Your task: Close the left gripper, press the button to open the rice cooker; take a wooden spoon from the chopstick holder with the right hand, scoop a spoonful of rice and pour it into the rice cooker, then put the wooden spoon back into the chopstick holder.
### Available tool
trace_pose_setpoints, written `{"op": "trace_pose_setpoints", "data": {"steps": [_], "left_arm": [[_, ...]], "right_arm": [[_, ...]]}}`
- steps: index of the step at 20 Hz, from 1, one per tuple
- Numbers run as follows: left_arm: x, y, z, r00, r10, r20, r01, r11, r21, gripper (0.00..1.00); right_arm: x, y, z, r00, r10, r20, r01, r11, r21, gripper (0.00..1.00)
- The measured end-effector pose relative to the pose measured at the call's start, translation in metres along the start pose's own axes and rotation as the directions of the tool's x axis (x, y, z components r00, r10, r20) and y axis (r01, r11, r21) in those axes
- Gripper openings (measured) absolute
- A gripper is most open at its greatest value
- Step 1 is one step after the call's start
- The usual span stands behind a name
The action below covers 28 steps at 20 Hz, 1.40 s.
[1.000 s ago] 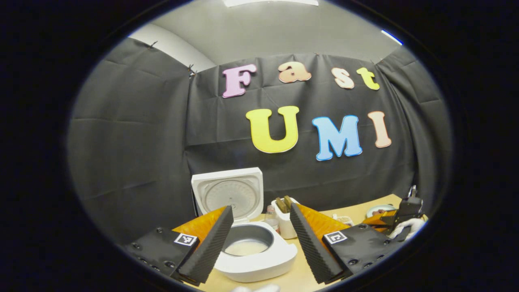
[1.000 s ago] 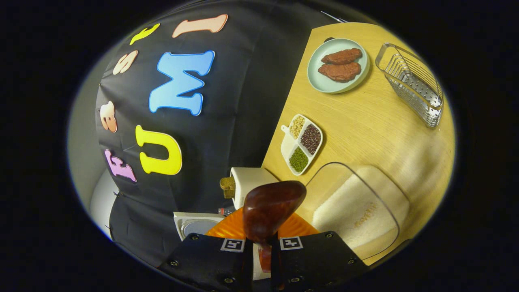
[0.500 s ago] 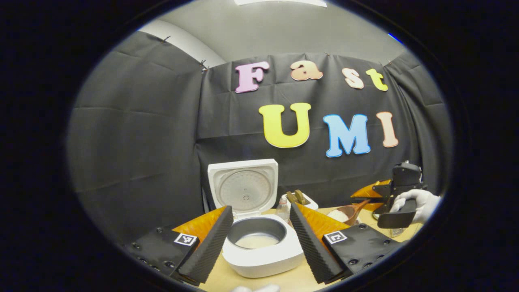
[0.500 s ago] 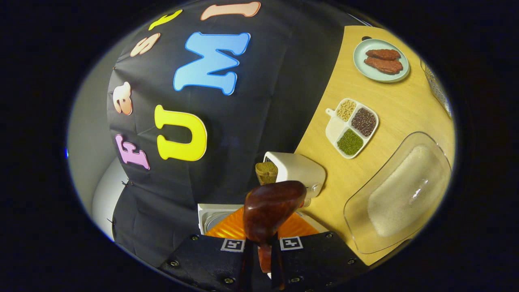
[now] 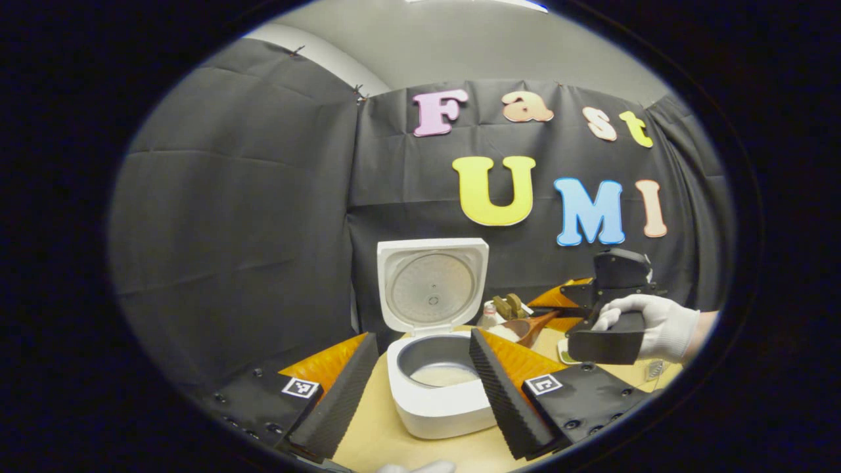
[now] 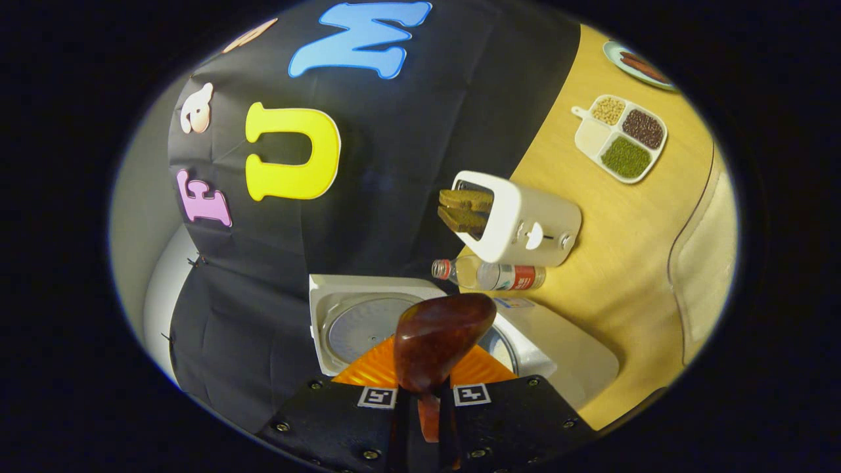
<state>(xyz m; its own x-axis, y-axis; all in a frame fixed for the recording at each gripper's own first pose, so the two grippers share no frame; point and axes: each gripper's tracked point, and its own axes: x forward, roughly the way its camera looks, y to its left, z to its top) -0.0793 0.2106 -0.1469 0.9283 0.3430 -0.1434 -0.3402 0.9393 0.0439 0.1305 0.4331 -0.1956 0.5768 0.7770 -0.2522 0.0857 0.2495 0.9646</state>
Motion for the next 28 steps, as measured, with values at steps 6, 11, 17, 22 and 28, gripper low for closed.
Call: {"op": "trace_pose_setpoints", "data": {"steps": [6,11,17,22,28], "left_arm": [[0.003,0.014,-0.008,0.999,0.040,-0.006,-0.040,0.999,-0.020,0.98],[0.011,0.023,-0.014,0.998,0.065,-0.011,-0.065,0.997,-0.040,0.99],[0.013,0.024,-0.014,0.997,0.076,-0.005,-0.076,0.995,-0.060,0.98],[0.015,0.020,-0.014,0.997,0.080,0.000,-0.080,0.995,-0.056,0.97],[0.013,0.015,-0.013,0.996,0.085,0.004,-0.085,0.995,-0.046,0.98]], "right_arm": [[0.052,0.004,-0.048,0.996,-0.018,-0.092,0.017,1.000,-0.018,0.17],[0.068,-0.004,-0.050,0.996,-0.053,-0.077,0.045,0.994,-0.098,0.17],[0.073,-0.008,-0.036,0.995,-0.099,-0.001,0.095,0.960,-0.265,0.17],[0.075,-0.013,-0.030,0.990,-0.132,0.040,0.137,0.902,-0.410,0.17],[0.077,-0.005,-0.025,0.988,-0.129,0.082,0.153,0.807,-0.570,0.17]]}}
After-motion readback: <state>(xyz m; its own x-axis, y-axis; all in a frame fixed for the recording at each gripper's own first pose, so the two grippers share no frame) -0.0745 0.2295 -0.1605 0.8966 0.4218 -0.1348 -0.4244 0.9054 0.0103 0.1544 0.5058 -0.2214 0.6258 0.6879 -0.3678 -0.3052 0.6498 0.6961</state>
